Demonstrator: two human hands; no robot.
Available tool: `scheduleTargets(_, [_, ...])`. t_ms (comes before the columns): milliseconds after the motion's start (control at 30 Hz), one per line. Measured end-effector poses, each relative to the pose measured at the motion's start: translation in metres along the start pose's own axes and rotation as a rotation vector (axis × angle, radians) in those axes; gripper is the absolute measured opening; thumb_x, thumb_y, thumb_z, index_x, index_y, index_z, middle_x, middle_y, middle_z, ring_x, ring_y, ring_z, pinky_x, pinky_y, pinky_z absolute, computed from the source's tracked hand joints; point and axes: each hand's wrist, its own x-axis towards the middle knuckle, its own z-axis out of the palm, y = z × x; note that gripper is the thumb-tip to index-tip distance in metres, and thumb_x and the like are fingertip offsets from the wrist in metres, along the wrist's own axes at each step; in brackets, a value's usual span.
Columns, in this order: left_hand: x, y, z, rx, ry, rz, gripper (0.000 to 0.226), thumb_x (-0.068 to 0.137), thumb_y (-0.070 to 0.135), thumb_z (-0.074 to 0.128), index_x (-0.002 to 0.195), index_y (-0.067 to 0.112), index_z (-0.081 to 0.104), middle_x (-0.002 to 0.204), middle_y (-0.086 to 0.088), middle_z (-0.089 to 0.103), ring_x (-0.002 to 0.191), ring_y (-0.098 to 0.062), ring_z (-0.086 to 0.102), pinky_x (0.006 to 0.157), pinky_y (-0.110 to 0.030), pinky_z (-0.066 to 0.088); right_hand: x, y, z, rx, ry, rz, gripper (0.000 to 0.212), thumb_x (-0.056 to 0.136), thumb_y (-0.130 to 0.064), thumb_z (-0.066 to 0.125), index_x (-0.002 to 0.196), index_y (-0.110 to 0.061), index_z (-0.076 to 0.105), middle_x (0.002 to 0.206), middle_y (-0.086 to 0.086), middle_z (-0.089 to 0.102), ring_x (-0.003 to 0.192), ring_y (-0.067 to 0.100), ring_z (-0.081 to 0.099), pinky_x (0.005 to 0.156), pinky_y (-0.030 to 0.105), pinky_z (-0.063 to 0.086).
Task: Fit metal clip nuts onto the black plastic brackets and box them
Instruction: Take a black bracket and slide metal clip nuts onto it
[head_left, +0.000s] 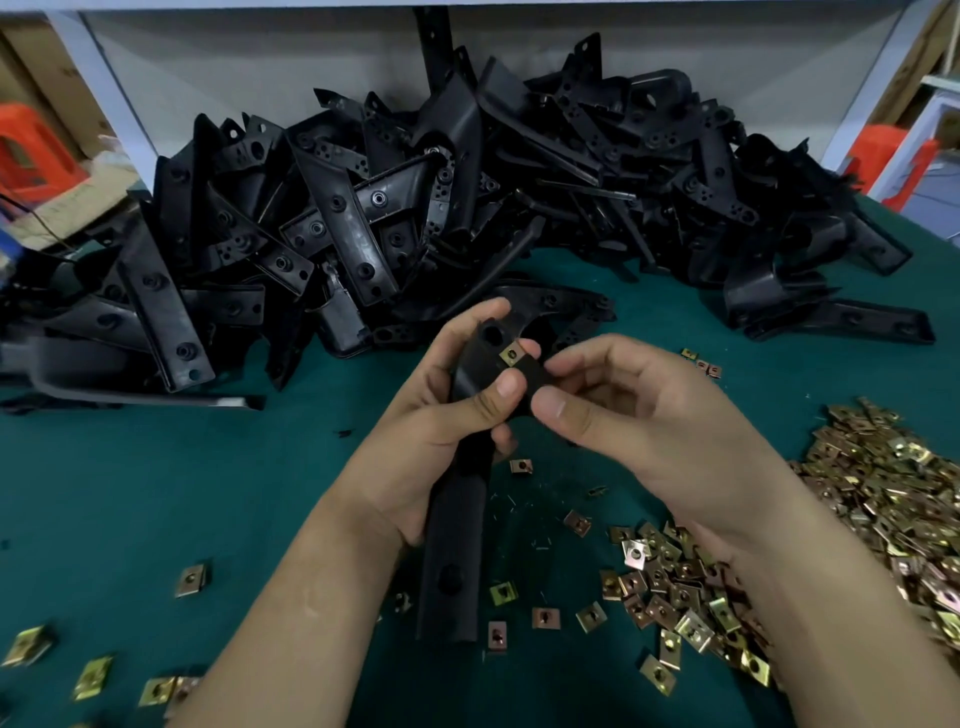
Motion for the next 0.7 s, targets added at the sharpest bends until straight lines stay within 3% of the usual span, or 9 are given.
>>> scheduleTargets(133, [0.0,0.001,0.001,0.001,0.005,-0.01,0.055,0.081,0.021,0.078,0.132,0.036,0.063,0.113,0.008,0.07,0.078,-0.005,0.063,0.067,-0.019,0.052,0.0,0.003,0.0,-0.199,0.123,-0.082,0.031,0.069,-0.039,0.088,0.094,-0.031,0.073,0.092,-0.008,0.074,0.089,0.007,0.069,0.078,0.021,0.056])
scheduleTargets(233, [0.0,0.0,0.003,-0.028,0.039,-0.016,0.05,0.08,0.022,0.078,0.127,0.034,0.066,0.111,0.008,0.071,0.078,-0.005,0.063,0.066,-0.018,0.052,-0.001,0.004,0.003,-0.214,0.17,-0.121,0.024,0.07,-0.041,0.086,0.087,-0.029,0.074,0.082,-0.009,0.074,0.079,0.007,0.069,0.069,0.015,0.053])
scheduleTargets(400, [0.001,0.001,0.005,-0.107,0.104,-0.023,0.041,0.075,0.023,0.082,0.113,0.033,0.072,0.111,0.008,0.073,0.085,-0.007,0.065,0.064,-0.018,0.053,0.0,0.007,0.015,-0.217,0.267,-0.214,0.014,0.075,-0.033,0.087,0.083,-0.026,0.077,0.072,-0.009,0.074,0.066,0.007,0.069,0.06,0.018,0.054])
scheduleTargets(533, [0.001,0.002,0.014,-0.148,0.169,-0.024,0.039,0.072,0.022,0.083,0.109,0.031,0.074,0.113,0.005,0.074,0.087,-0.009,0.068,0.064,-0.019,0.054,0.003,0.012,0.019,-0.143,0.321,-0.214,0.013,0.077,-0.03,0.087,0.085,-0.026,0.077,0.075,-0.015,0.074,0.071,0.002,0.07,0.063,0.012,0.051])
scheduleTargets(633, [0.0,0.007,0.023,-0.19,0.161,-0.041,0.039,0.08,0.014,0.08,0.116,0.027,0.072,0.112,-0.002,0.074,0.092,-0.014,0.071,0.075,-0.022,0.057,0.006,0.014,0.018,-0.137,0.444,-0.264,0.015,0.078,-0.031,0.085,0.091,-0.027,0.078,0.081,-0.018,0.075,0.08,0.002,0.071,0.068,0.012,0.052])
scheduleTargets(700, [-0.004,0.011,0.033,-0.17,0.139,-0.063,0.047,0.087,0.006,0.076,0.129,0.026,0.066,0.122,-0.007,0.072,0.107,-0.02,0.071,0.085,-0.029,0.058,0.009,0.013,0.015,-0.084,0.569,-0.29,0.015,0.08,-0.027,0.084,0.093,-0.023,0.078,0.082,-0.016,0.075,0.08,0.003,0.072,0.068,0.013,0.052])
